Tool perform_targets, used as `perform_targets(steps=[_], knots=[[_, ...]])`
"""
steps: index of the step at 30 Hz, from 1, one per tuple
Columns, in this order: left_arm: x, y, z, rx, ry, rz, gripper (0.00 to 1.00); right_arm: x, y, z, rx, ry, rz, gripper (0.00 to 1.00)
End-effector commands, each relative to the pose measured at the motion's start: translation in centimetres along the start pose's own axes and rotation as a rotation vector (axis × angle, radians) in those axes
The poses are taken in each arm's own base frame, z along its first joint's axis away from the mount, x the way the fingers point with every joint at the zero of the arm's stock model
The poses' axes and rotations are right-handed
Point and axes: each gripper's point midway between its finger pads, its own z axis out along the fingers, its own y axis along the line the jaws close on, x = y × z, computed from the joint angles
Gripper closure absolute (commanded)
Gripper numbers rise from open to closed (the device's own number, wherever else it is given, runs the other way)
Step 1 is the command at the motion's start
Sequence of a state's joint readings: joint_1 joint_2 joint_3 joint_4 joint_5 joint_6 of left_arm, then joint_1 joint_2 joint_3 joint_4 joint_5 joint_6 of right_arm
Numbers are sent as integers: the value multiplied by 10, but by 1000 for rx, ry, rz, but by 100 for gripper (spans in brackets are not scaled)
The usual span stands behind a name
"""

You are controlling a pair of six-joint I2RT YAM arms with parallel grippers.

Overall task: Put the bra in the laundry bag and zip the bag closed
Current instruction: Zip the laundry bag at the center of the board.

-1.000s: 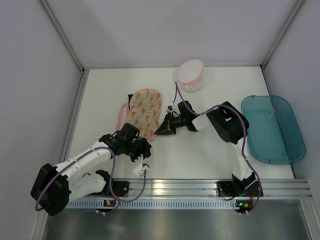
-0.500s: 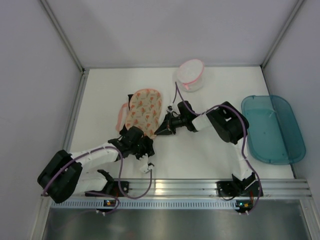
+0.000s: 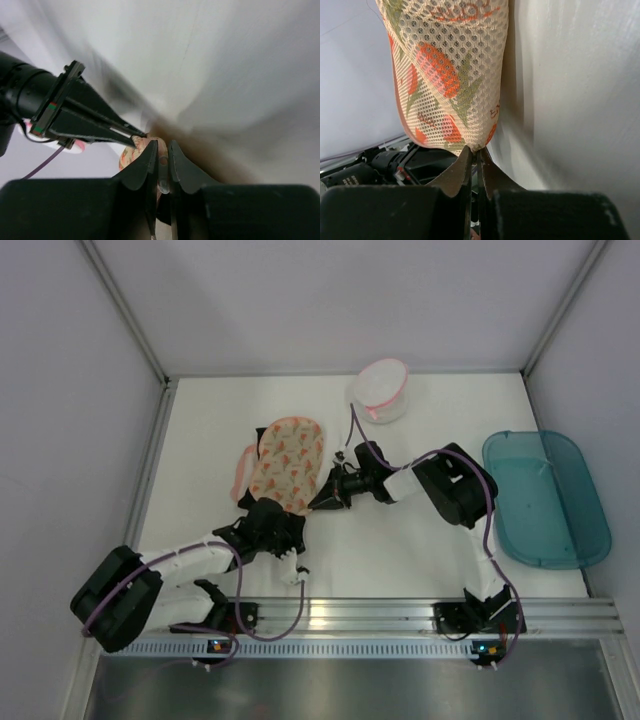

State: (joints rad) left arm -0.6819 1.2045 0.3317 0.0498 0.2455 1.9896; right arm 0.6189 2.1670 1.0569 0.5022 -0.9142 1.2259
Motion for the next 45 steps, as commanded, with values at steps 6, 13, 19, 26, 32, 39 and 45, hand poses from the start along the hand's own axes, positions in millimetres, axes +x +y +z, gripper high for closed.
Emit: perform_targets(steps=[6, 13, 19, 26, 32, 39, 45], knots=[[-20, -6, -24, 1, -48, 99, 100, 6, -18, 2, 68, 32, 132, 100], [-30, -28, -33, 36, -59, 27, 100, -3, -20, -4, 66, 3, 128, 100], [-33, -47, -41, 88, -45, -56, 100, -13, -24, -12, 70, -23, 120, 100], [-33, -51, -50, 118, -38, -203, 100, -37, -22, -25, 89, -69, 72, 100], [-22, -21, -38, 101, -55, -343, 100, -33, 1, -32, 58, -41, 6, 29], [11, 37, -18, -2, -23, -486, 100, -2, 3, -43, 69, 61, -24, 19], [16, 66, -6, -29, -76, -523, 100, 6, 2, -24, 64, 101, -26, 21]])
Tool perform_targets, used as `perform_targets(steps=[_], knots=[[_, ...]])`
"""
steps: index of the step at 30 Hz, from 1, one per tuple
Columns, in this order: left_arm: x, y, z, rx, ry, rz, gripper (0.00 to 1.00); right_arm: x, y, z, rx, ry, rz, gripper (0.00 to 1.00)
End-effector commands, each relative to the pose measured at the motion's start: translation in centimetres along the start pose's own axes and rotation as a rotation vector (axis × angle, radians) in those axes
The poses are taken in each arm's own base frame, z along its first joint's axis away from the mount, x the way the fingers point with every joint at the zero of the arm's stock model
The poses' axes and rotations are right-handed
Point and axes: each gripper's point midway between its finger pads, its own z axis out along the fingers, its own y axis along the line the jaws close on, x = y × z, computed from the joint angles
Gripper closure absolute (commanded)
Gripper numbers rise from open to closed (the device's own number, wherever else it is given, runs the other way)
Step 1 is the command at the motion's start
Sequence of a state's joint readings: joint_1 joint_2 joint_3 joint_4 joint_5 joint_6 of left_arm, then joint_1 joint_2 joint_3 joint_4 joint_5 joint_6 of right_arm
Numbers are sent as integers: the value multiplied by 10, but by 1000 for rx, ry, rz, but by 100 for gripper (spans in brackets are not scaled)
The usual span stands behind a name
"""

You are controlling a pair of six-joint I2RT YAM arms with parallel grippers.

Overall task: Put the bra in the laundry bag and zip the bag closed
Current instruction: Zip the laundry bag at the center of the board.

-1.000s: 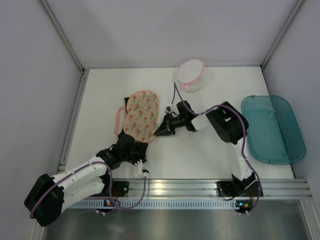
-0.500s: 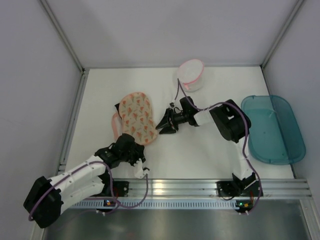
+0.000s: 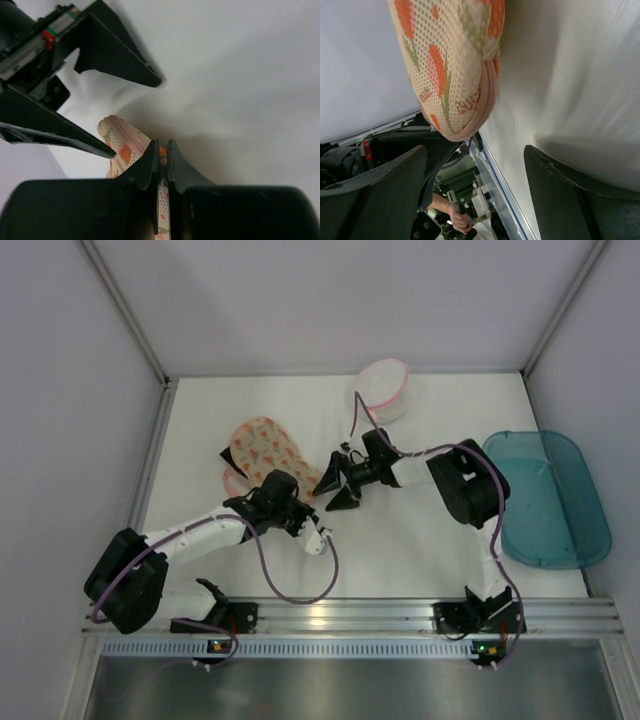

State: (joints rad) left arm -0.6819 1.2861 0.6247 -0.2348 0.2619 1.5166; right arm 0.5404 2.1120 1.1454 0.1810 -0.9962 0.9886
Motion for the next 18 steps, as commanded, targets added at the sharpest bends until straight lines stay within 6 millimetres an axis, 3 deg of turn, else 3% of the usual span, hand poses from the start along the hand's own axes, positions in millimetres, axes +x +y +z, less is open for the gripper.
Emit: perform_targets(steps=[1, 8, 10, 11, 12, 14, 18], knots=[[-15, 33, -1, -78, -78, -23, 100, 15, -1, 14, 10, 60, 34, 22], [-28, 30, 5, -58, -135, -3, 100, 0, 7, 33, -42, 68, 50, 33], [-28, 34, 7, -57, -131, -17, 100, 5, 9, 37, -58, 83, 56, 48], [-29, 34, 9, -53, -132, -25, 100, 5, 7, 38, -58, 84, 59, 61], [-29, 37, 9, -57, -131, -46, 100, 7, 6, 39, -58, 87, 64, 83], [-33, 40, 6, -63, -139, -72, 100, 5, 2, 38, -55, 85, 65, 100], [-38, 21, -4, 2, -153, -84, 100, -8, -8, 28, -42, 52, 84, 100]])
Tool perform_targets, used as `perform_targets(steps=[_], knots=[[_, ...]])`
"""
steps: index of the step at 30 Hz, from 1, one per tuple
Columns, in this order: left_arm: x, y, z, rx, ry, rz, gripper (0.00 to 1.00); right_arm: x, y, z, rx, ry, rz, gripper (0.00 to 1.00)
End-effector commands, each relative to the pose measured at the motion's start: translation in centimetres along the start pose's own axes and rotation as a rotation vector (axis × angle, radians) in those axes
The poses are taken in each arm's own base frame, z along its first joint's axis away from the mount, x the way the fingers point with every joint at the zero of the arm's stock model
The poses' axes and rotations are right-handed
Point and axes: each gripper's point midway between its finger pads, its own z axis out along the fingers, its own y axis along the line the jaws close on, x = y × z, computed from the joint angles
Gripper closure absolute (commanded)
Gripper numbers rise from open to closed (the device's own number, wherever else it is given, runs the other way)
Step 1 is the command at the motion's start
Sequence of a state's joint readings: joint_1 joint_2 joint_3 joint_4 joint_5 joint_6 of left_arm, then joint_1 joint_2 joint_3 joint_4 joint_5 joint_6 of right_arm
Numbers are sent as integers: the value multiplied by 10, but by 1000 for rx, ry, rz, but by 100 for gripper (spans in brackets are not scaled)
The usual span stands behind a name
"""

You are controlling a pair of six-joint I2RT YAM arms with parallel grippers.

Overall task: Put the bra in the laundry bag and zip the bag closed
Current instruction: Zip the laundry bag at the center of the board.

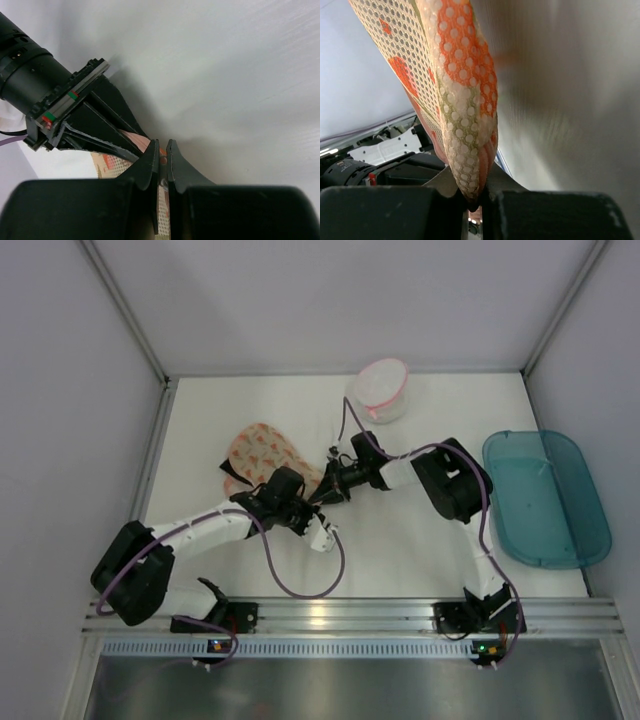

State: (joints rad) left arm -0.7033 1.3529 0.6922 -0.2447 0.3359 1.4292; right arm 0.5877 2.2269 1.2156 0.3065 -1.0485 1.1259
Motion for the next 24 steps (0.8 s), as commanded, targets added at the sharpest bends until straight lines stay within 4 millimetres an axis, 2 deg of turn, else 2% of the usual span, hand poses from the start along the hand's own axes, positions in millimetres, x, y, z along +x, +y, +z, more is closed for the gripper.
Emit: perform_targets(steps=[1, 3, 6, 10, 11, 12, 14, 15, 16, 17, 19, 20, 24], knots=[[-24, 0, -19, 19, -82, -26, 100, -17, -10, -8, 8, -33, 23, 100], [-30, -16, -26, 63, -101, -49, 100, -28, -11, -16, 20, -50, 6, 100], [-32, -32, -29, 88, -110, -88, 100, -33, -10, -21, 20, -59, -3, 100], [-31, -40, -30, 100, -106, -94, 100, -32, -12, -22, 30, -54, -5, 98], [-31, -36, -30, 93, -100, -107, 100, -31, -10, -22, 30, -50, -11, 85], [-31, -32, -30, 92, -97, -118, 100, -30, -10, -23, 32, -46, -9, 51], [-27, -30, -22, 116, -82, -185, 100, -25, -4, -26, 35, -39, -18, 32], [-28, -16, -23, 97, -76, -198, 100, -22, -4, -28, 37, -34, -15, 26], [-26, -15, -16, 116, -70, -222, 100, -19, -4, -31, 41, -26, -4, 26], [-29, -3, -17, 100, -77, -236, 100, -16, 2, -34, 37, -24, -22, 26], [-30, 4, -13, 92, -87, -248, 100, -7, -1, -41, 58, -15, 2, 28], [-31, 9, -12, 80, -92, -247, 100, -2, 3, -44, 61, -11, -17, 28], [-30, 27, -9, 27, -85, -244, 100, 22, -2, -46, 74, 22, 10, 30]])
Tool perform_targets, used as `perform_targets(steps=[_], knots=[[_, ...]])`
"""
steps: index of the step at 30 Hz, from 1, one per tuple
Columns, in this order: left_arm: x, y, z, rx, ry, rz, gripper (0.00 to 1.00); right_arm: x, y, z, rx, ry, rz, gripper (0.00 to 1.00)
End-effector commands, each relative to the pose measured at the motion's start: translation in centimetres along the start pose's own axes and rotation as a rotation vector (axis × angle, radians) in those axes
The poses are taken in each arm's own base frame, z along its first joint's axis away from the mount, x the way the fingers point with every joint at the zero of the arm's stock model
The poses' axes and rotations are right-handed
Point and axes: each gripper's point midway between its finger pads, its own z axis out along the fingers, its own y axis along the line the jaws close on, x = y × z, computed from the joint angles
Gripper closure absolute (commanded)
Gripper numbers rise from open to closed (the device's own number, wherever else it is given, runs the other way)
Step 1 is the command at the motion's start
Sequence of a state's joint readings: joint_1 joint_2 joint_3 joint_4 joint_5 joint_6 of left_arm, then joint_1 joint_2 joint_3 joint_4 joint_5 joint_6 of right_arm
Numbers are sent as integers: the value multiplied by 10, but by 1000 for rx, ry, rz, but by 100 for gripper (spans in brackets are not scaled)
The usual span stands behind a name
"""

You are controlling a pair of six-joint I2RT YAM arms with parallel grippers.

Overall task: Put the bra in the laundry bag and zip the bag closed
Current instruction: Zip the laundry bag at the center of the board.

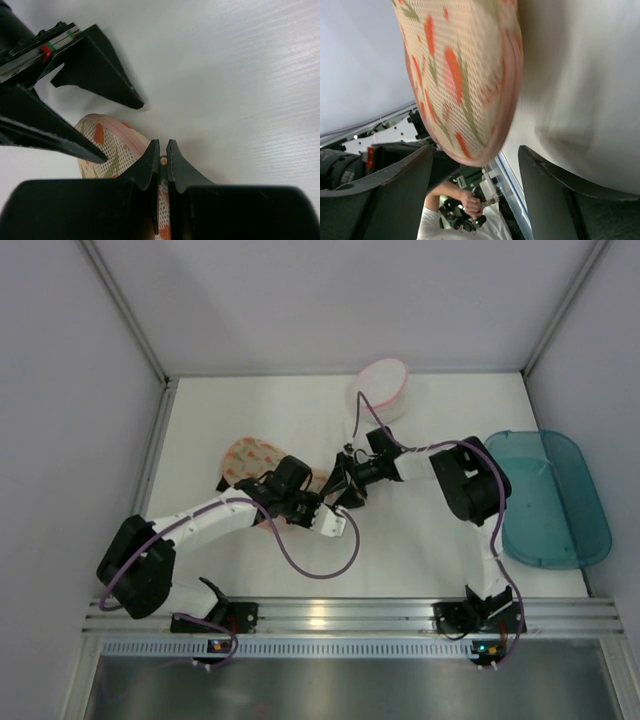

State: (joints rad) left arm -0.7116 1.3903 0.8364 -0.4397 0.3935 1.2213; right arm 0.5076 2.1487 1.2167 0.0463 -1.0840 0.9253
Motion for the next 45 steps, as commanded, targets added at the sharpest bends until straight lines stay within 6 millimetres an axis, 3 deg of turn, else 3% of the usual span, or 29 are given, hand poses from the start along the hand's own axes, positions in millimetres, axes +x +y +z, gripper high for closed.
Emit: perform_targets(steps=[1, 8, 11, 12, 14, 17, 18, 20, 23, 25, 27, 28, 31, 36, 45], knots=[[-17, 31, -1, -76, -49, -9, 100, 24, 1, -6, 35, 24, 27, 30], [-19, 51, 5, -110, -46, -5, 100, 27, 7, 8, 17, 42, 34, 43], [-19, 51, 7, -104, -48, 12, 100, 22, 10, 13, 19, 35, 29, 54], [-20, 52, 6, -106, -50, 16, 100, 19, 11, 14, 20, 28, 25, 63], [-22, 50, 5, -107, -59, 11, 100, 16, 10, 14, 24, 19, 29, 70], [-26, 43, -1, -109, -76, 17, 100, 12, 9, 16, 29, 22, 36, 89], [-30, 44, -7, -126, -84, 27, 100, 10, 10, 16, 28, 20, 32, 100], [-34, 44, -15, -149, -89, 6, 87, 9, 9, 15, 33, 14, 36, 100], [-41, 56, -43, -250, -88, -84, 54, 8, 7, 12, 34, 4, 38, 100], [-42, 63, -67, -344, -67, -136, 41, 8, 5, 10, 35, -3, 42, 100], [-39, 62, -85, -405, -53, -166, 12, 8, 4, 9, 33, -3, 43, 100], [-31, 61, -90, -437, -15, -203, 4, 9, 4, 10, 33, -1, 47, 100], [-9, 45, -95, -458, 71, -278, 2, 9, 8, 10, 11, -5, 53, 100], [22, 16, -80, -427, 169, -351, 2, 14, 7, 8, -1, 4, 57, 100], [33, 16, -53, -389, 180, -361, 2, 20, 10, 6, -14, 24, 49, 100]])
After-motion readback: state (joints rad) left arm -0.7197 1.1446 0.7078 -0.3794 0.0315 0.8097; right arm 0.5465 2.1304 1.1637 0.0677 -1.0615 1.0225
